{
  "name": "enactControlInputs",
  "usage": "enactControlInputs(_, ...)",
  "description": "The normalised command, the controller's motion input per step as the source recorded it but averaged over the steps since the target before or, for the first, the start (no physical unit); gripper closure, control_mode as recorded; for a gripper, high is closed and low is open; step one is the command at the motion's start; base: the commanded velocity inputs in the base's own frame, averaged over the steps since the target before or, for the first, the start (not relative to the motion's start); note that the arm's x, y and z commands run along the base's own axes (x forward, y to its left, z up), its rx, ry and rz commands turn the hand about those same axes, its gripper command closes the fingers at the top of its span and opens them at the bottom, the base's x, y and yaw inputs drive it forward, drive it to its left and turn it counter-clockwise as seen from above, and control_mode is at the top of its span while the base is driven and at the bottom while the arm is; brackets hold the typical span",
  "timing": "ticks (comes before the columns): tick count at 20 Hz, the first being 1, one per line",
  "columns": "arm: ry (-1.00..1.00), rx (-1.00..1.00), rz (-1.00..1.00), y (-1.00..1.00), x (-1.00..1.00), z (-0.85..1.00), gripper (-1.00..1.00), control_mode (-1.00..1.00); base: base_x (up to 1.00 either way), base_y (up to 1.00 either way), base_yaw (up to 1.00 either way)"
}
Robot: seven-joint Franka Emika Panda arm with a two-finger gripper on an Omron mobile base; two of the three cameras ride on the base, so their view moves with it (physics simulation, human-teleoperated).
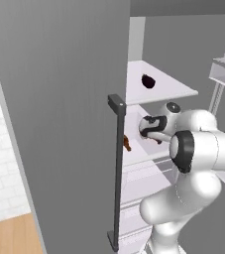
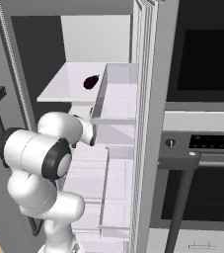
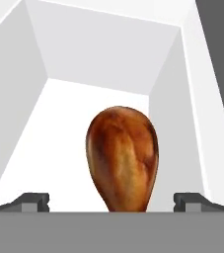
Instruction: Place one eggplant and one chicken drumstick in each tupperware on the nearby counter, to pack two identical lunches.
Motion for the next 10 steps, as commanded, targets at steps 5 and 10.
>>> enactControlInputs(5,0.01,0.00,0.03,-0.15,0.47,-0.22,-1.00,-1.00,0.00,0.00,0.00)
enactControlInputs(10,0.01,0.00,0.03,-0.07,0.37,-0.29,-1.00,-1.00,0.00,0.00,0.00)
